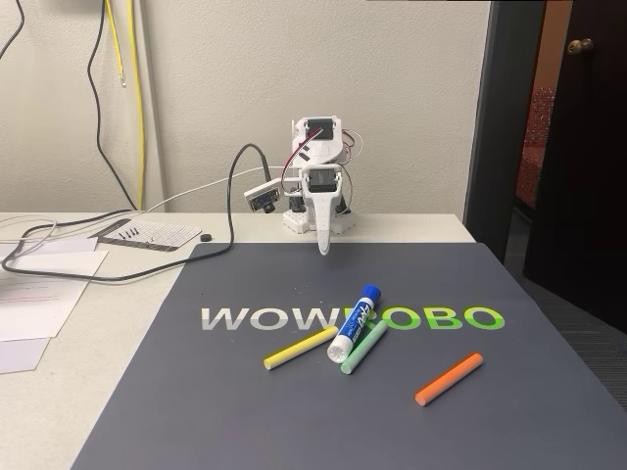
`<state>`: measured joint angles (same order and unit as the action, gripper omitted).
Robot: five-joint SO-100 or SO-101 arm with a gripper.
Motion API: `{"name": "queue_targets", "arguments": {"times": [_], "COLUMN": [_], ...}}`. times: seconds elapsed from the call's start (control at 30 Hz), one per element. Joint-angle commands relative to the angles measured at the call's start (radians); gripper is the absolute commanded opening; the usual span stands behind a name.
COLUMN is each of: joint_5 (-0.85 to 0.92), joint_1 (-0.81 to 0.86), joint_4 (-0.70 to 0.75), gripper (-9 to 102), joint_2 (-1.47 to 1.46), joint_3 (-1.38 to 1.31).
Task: Pick up the blue marker.
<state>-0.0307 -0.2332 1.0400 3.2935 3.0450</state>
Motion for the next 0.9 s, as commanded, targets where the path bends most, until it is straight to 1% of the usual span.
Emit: {"name": "queue_targets", "arguments": {"times": [0.0,0.63,0.73,0.8,0.87], "joint_5": [0.008,0.008,0.064,0.135,0.166], "joint_1": [-0.009,-0.009,0.009,-0.009,-0.034], "joint_4": [0.002,-0.003,-0.086,-0.112,-0.225], "gripper": [0,0,0,8,13], "joint_2": [0.057,0.057,0.057,0.052,-0.029], "joint_3": [-0.002,-0.002,-0.031,-0.071,-0.095]}}
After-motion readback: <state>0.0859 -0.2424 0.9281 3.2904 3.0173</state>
